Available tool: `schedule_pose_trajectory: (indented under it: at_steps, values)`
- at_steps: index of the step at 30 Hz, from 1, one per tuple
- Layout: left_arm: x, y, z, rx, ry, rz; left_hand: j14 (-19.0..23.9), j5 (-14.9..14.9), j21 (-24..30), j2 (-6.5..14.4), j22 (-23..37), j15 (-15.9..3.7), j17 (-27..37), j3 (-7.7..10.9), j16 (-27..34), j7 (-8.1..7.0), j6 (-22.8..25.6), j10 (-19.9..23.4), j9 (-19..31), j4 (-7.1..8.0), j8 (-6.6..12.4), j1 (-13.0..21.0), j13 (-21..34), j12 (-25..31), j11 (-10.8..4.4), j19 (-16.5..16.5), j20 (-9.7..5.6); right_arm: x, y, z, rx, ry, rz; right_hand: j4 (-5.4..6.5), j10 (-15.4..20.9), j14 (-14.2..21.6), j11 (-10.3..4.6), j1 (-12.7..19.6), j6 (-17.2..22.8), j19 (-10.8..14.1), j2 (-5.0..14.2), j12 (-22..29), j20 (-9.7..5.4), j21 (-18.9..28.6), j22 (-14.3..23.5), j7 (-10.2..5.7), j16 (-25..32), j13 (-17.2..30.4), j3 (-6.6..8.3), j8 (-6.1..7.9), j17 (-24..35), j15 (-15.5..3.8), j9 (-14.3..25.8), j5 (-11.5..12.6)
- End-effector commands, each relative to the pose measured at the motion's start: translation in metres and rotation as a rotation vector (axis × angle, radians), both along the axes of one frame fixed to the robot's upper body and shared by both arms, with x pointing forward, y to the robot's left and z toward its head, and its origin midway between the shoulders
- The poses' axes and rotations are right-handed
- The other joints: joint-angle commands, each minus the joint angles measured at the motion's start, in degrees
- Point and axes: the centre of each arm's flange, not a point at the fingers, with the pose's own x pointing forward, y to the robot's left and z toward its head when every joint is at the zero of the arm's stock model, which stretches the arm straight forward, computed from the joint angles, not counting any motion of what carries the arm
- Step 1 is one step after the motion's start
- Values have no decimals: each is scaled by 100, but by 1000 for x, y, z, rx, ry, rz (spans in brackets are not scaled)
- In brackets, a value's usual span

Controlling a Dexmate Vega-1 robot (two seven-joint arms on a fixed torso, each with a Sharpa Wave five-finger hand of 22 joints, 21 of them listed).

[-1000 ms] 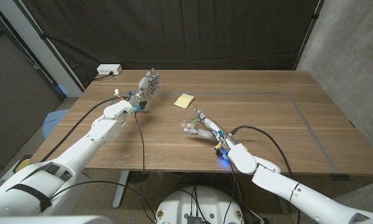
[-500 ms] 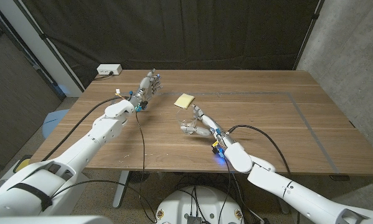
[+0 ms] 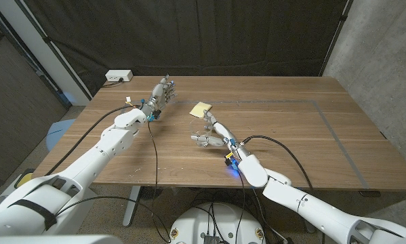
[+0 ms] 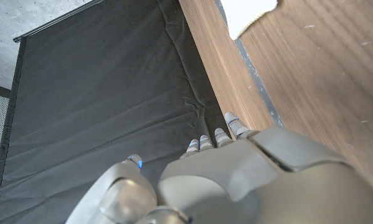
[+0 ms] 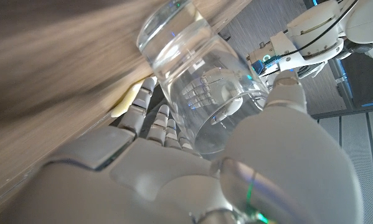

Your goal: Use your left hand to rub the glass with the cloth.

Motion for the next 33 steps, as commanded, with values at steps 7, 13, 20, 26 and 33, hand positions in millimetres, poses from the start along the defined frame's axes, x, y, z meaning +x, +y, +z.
schedule_pose_trajectory:
  at_steps: [7,13,20,26,33]
  values:
    - [0,6,-3,-19,10,-3,-1215,29,-28,490,30,-93,14,-48,23,-8,-1263,-1066,26,-11,1,20,14,12,-8,-757,-206,5,22,-2,-29,-34,-47,95,1687,1673,-735,355,1009,224,271,743,-867,151,241,-294,394,59,51,403,198,-1052,-51,324]
    - [0,7,-4,-22,12,-1,-1212,31,-39,477,31,-94,14,-65,23,-13,-1265,-1064,26,-14,0,20,14,12,1,-763,-200,6,24,-3,-13,-36,-39,16,2326,2585,-1022,719,1533,977,463,1135,-963,589,350,-501,652,170,166,517,408,-1509,-101,439]
    - [0,7,-3,-21,13,-3,-1213,34,-48,465,31,-96,14,-85,21,-14,-1261,-1062,26,-15,1,18,14,13,-2,-758,-203,9,22,-3,41,-33,-30,-75,3109,3493,-931,1495,2896,1821,668,1619,-1497,1373,729,-763,1102,294,289,898,983,-1619,-162,281]
    - [1,5,-2,-15,12,-8,-1218,35,-56,457,31,-98,14,-100,19,-16,-1267,-1073,26,-17,-1,17,14,9,-4,-757,-208,12,17,-2,88,-39,-51,-6,3775,4035,-1145,1801,3995,1765,736,1951,-1502,1820,1091,-939,1829,482,178,1171,1723,-1640,-165,11]
    - [1,3,1,-3,9,-9,-1219,38,-67,447,31,-106,14,-119,18,-22,-1268,-1074,26,-20,-1,18,14,9,-4,-756,-209,15,8,2,167,-31,-74,-6,4052,4148,-1157,1951,4306,1775,846,2068,-1578,1980,1191,-956,2018,556,206,1228,1941,-1663,-166,-61]
